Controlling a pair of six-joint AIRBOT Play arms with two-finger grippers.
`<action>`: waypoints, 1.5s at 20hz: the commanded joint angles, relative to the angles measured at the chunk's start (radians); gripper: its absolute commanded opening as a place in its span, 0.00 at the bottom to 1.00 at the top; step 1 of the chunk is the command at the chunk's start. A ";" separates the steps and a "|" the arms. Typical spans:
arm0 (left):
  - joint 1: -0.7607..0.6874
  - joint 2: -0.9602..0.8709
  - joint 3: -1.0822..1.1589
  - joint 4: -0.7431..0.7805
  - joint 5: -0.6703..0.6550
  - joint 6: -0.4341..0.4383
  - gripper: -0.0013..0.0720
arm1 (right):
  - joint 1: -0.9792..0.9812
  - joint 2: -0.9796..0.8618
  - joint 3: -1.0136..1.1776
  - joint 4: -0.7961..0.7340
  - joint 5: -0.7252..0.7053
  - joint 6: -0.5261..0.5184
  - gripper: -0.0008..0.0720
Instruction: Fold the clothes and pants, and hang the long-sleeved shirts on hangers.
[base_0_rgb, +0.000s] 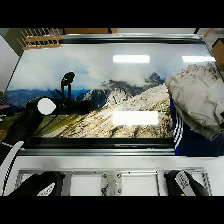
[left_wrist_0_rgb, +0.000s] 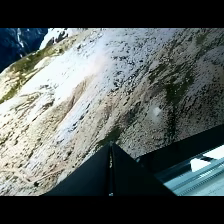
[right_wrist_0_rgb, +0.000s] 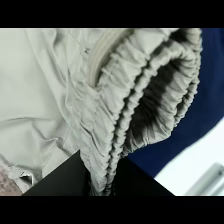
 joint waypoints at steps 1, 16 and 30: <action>-0.001 -0.001 0.000 0.001 -0.003 0.001 0.02 | -0.010 0.036 -0.119 -0.064 0.015 0.022 0.05; -0.001 -0.001 0.000 0.000 -0.002 0.001 0.02 | 0.039 0.063 0.026 0.122 -0.126 -0.330 0.99; 0.217 -0.091 0.204 0.005 -0.028 0.022 0.02 | 0.667 -0.172 0.147 0.470 -0.352 -0.624 0.40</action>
